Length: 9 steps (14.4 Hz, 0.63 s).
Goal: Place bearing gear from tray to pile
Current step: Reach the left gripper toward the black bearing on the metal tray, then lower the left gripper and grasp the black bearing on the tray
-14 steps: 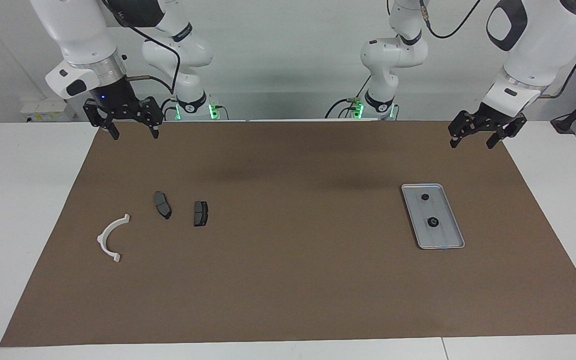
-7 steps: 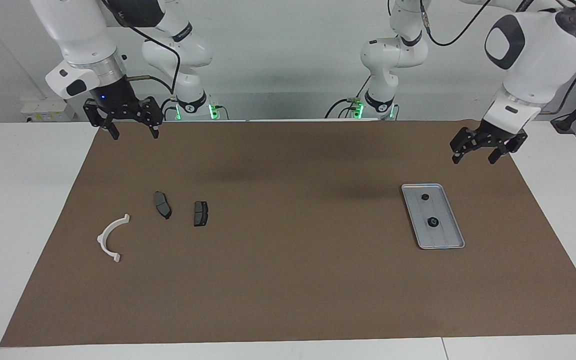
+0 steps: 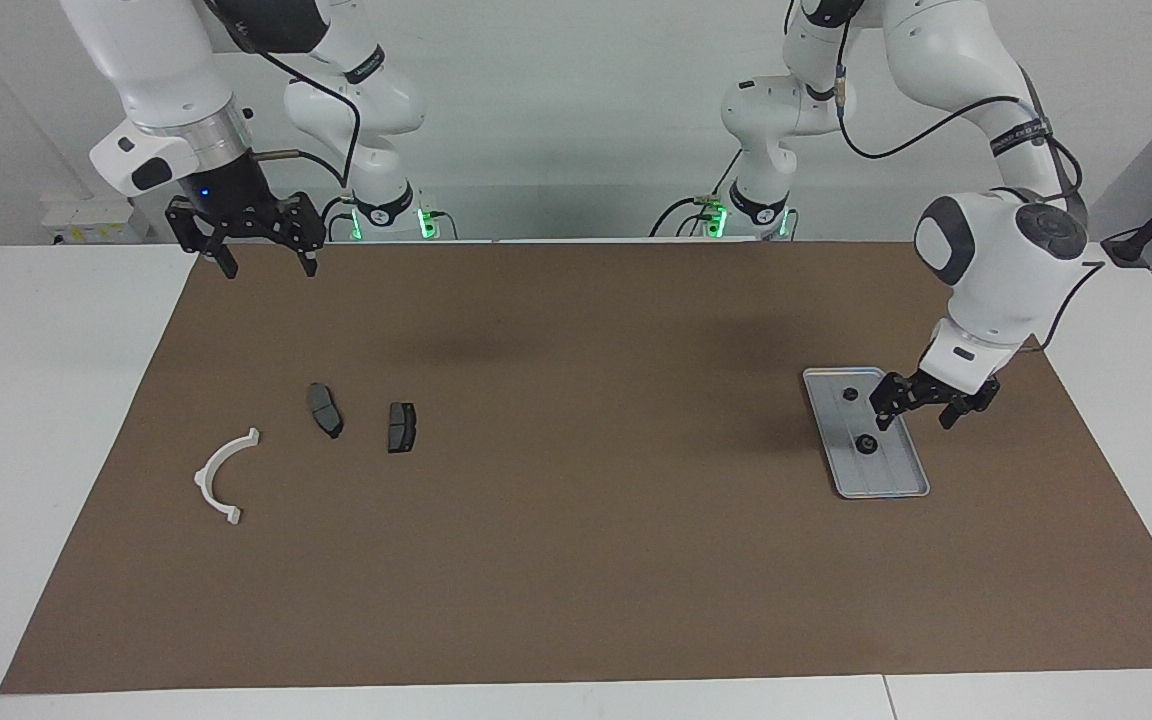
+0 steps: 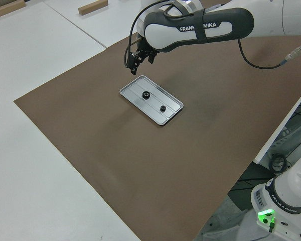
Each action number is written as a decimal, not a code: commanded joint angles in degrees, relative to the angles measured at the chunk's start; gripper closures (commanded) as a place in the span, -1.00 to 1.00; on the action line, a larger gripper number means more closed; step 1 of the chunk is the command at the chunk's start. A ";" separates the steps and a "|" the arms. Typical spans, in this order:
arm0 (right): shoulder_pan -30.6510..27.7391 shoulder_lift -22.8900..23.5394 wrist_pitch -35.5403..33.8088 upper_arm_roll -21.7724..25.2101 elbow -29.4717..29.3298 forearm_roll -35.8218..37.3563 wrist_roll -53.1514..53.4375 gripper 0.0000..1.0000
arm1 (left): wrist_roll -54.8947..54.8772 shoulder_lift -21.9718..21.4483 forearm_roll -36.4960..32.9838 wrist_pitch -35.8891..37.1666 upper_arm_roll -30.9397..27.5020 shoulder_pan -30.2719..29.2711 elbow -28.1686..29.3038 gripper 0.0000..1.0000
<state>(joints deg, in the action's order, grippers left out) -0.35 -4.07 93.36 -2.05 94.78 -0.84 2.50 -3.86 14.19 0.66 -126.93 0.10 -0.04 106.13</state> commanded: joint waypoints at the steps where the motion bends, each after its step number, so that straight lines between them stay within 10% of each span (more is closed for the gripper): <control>1: -1.24 -1.46 -0.20 0.20 0.05 -0.92 -1.79 -1.00 | 2.96 2.59 0.65 -2.01 -0.01 0.83 1.71 -0.96; 9: -0.80 -3.05 -1.43 0.21 0.14 -0.83 -2.15 -1.00 | 5.53 4.71 0.65 -3.06 -0.01 0.57 3.91 -0.77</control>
<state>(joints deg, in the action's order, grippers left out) -0.46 -6.64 92.46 -1.46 94.51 -0.84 2.50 1.10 18.92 0.69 -128.58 0.46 0.43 109.02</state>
